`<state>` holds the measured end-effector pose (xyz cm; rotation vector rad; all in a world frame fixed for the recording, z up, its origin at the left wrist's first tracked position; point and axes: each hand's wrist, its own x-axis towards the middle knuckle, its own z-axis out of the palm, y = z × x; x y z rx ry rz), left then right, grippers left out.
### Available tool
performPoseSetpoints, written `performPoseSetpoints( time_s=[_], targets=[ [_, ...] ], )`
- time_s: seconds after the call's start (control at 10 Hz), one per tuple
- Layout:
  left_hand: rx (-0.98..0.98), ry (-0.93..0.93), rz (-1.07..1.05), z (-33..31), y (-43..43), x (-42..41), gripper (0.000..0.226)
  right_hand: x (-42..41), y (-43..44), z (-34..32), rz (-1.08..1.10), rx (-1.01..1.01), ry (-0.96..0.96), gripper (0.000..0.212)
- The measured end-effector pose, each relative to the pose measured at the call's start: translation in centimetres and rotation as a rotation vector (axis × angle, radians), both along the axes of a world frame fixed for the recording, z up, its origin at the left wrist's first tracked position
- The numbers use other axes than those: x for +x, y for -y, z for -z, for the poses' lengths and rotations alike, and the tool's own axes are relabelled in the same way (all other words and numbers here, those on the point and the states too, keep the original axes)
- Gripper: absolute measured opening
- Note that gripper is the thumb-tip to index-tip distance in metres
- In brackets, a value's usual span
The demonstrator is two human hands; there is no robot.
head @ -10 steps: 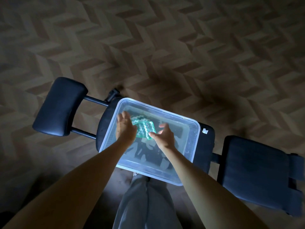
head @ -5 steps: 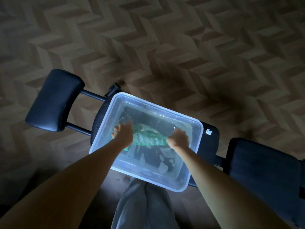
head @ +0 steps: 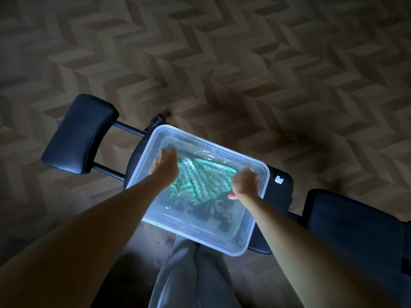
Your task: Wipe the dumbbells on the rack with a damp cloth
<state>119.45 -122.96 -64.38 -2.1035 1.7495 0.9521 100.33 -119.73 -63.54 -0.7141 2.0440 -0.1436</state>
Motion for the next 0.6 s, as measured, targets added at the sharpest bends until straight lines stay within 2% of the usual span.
performPoseSetpoints(
  time_s=[0.1, 0.2, 0.4, 0.5, 0.6],
  targets=[
    [0.166, -0.075, 0.128, 1.5, -0.9, 0.0, 0.059, -0.4, -0.2, 1.9, -0.241, 0.022, -0.114, 0.013],
    [0.273, -0.013, 0.18, 2.0, -1.3, -0.1, 0.076, -0.2, -0.2, 2.4, -0.302, -0.013, -0.152, 0.016],
    [0.141, -0.033, 0.092, 1.4, -0.3, 0.0, 0.064, -0.4, 0.3, 1.2, -0.346, 0.04, -0.117, 0.026],
    [0.082, -0.036, -0.029, -0.5, 0.5, 0.0, 0.052, 0.2, 0.7, -1.1, -0.435, 0.086, -0.128, 0.024],
    [0.052, -0.034, -0.057, -3.3, 1.5, 0.4, 0.04, 0.9, 1.0, -4.0, -0.479, 0.092, -0.154, 0.026]
  ],
)
